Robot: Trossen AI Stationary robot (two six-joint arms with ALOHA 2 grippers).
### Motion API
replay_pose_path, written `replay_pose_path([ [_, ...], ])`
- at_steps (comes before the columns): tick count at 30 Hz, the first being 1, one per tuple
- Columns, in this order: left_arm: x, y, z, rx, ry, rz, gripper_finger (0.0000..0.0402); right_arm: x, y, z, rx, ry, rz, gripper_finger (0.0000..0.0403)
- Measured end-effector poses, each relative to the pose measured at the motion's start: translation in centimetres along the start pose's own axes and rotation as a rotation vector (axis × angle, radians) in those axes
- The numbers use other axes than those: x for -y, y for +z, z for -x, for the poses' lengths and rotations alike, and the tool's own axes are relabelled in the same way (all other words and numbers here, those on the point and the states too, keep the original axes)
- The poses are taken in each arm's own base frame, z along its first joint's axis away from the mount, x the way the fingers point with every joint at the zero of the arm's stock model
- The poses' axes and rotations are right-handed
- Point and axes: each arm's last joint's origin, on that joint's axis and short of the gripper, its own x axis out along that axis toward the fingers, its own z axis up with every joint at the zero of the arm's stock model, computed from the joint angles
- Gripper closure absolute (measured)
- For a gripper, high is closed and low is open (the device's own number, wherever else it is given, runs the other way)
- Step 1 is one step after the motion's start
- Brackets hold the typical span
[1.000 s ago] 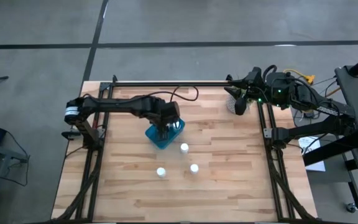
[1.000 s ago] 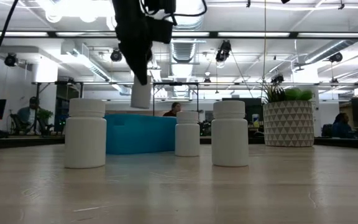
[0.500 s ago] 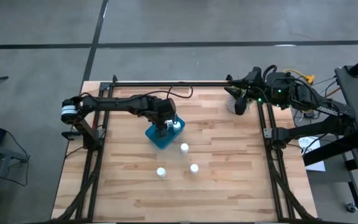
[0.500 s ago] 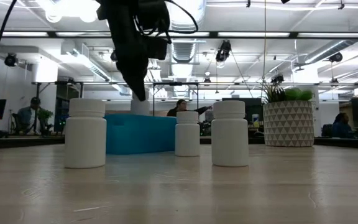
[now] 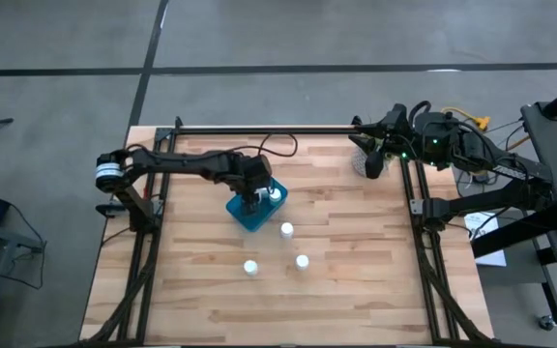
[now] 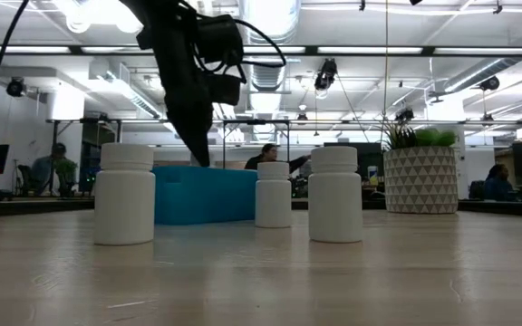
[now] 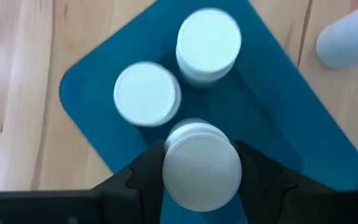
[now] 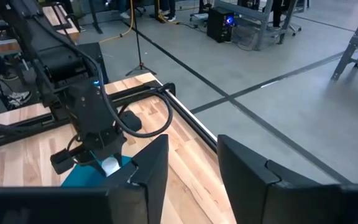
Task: Pick and place pill bottles into a basket
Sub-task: Put the bottom white pill bottle into the blue container
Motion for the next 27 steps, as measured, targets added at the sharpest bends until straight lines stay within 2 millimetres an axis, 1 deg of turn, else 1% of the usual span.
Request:
replay_pose_path([
  [7,-0.12,-0.68,-0.81,-0.013,0.009,0.004,0.0256,0.0,0.0,0.0,0.0,0.0,0.0,0.0266],
  [11,-0.3,-0.65,-0.84,-0.009,0.042,0.005,0.0229,0.0,0.0,0.01,0.0,0.0,0.0,0.027],
  [14,-0.59,-0.67,-0.86,-0.01,0.056,0.013,0.022,0.0,0.0,0.0,0.0,0.0,0.0,0.0274],
  [27,-0.59,-0.62,-0.97,-0.008,0.033,0.008,0.0213,0.01,0.0,0.0,0.0,0.0,0.016,0.0266],
])
